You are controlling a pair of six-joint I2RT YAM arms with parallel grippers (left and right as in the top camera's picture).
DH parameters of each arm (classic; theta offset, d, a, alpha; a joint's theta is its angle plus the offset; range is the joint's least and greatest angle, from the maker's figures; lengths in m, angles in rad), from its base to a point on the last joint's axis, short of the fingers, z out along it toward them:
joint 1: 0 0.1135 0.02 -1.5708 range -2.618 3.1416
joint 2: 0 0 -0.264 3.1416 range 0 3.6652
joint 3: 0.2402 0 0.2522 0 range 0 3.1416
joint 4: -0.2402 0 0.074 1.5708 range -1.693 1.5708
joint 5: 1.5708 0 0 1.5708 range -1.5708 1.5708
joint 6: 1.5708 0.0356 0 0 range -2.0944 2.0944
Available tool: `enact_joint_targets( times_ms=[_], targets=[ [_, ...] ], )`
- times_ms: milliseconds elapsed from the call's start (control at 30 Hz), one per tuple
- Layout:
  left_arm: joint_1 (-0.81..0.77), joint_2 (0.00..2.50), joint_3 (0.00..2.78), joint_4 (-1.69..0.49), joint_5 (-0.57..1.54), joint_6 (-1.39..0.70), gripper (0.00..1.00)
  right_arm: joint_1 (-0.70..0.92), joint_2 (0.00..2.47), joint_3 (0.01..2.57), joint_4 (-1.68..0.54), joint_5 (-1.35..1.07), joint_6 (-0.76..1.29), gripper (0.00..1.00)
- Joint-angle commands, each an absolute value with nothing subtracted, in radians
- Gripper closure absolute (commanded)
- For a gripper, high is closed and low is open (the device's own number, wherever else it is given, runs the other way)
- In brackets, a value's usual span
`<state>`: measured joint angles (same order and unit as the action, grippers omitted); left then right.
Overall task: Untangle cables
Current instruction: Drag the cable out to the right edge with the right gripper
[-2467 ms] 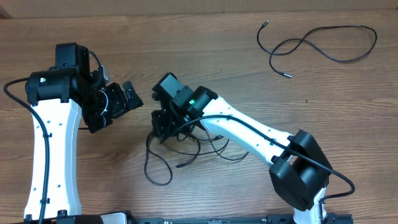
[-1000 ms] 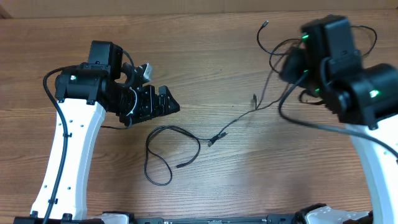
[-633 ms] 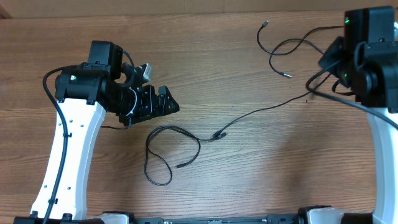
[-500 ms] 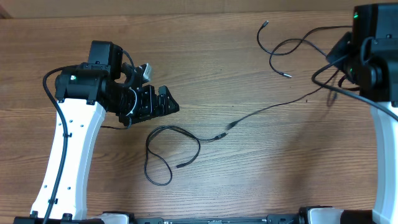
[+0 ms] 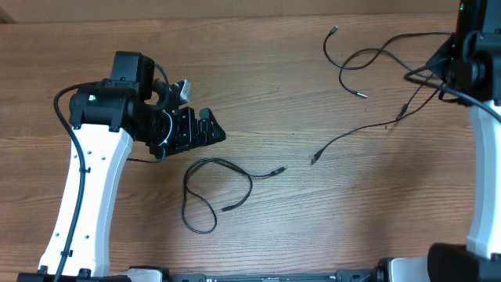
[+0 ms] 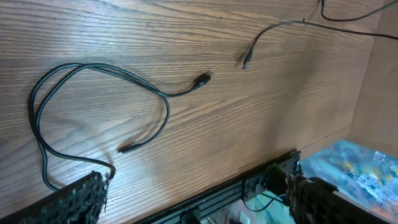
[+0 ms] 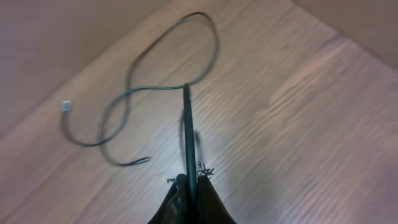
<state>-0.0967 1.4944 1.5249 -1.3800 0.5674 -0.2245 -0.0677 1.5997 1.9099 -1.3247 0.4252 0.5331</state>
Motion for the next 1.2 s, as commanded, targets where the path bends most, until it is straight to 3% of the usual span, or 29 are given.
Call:
enact_joint_targets(
  times_ms=[0, 400, 667, 800, 1167],
  targets=[
    [-0.101, 1.498, 1.525, -1.379, 0.556, -0.195, 0.05, -0.096, 1.65, 1.929, -1.326, 0.543, 0.507, 0.96],
    [-0.101, 1.498, 1.525, -1.369, 0.539, -0.199, 0.03, -0.13, 1.715, 1.93, -1.425, 0.414, 0.533, 0.96],
    [-0.101, 1.498, 1.525, -1.352, 0.54, -0.217, 0.03, -0.13, 1.643, 1.931, -1.417, -0.106, 0.226, 0.96],
    [-0.101, 1.498, 1.525, -1.349, 0.54, -0.218, 0.03, -0.13, 1.609, 1.931, -1.429, -0.294, 0.207, 0.96],
    [-0.101, 1.498, 1.525, -1.343, 0.54, -0.218, 0.03, -0.13, 1.492, 1.933, -1.415, -0.438, 0.207, 0.96]
  ],
)
